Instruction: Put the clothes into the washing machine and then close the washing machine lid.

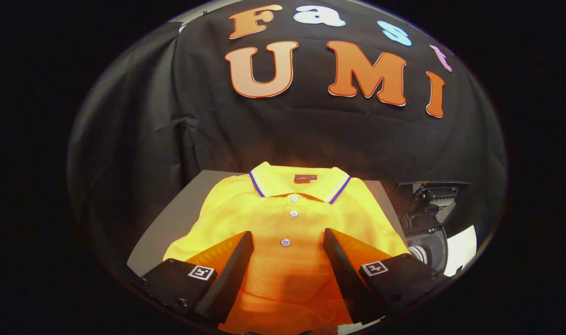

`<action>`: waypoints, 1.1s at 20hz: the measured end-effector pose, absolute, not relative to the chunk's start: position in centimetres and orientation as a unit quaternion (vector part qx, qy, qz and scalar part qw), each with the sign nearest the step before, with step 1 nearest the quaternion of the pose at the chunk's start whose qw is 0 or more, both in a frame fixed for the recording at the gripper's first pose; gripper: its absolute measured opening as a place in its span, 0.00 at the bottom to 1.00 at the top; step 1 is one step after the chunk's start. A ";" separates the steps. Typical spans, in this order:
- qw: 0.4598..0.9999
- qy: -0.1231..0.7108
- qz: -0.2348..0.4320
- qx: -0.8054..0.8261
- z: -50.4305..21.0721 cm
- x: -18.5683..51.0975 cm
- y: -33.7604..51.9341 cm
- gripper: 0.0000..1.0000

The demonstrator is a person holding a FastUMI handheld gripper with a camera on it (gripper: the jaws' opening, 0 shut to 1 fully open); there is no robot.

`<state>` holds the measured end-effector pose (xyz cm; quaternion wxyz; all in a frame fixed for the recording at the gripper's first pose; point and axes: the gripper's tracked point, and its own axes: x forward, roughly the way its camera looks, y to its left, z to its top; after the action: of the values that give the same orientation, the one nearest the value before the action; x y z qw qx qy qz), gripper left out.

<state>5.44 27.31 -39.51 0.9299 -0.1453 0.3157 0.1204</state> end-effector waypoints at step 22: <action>0.908 0.358 0.184 -0.114 -39.1 4.9 26.4 0.24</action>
<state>4.88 26.40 -39.10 0.9081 -0.1142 0.3582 0.1844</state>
